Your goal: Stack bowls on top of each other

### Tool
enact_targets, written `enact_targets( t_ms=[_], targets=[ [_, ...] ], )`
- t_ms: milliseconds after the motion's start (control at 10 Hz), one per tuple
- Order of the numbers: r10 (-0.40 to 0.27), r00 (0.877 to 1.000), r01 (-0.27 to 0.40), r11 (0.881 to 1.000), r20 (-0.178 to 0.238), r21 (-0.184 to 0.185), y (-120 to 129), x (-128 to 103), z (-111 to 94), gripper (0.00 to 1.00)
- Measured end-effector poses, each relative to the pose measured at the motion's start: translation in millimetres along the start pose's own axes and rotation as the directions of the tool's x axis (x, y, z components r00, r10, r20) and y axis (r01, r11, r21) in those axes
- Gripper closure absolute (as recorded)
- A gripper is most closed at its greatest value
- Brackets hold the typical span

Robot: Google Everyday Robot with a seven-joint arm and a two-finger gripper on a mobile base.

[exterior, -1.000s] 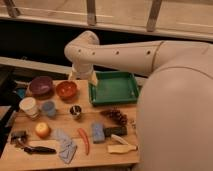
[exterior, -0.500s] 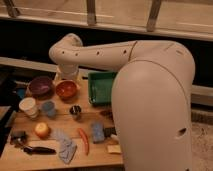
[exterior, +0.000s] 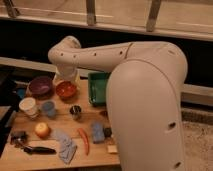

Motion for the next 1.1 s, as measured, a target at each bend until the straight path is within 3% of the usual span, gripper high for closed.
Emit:
enact_targets(
  t_ms=[300, 700, 1100],
  targets=[
    [0.028, 1.0, -0.027, 1.0, -0.01, 0.008, 12.1, -2.6, 41.2, 0.2],
    [0.081, 0.996, -0.081, 0.997, -0.049, 0.005, 5.6, -6.2, 80.2, 0.2],
    [0.081, 0.995, -0.081, 0.997, -0.05, 0.003, 5.2, -7.1, 81.0, 0.2]
  ],
)
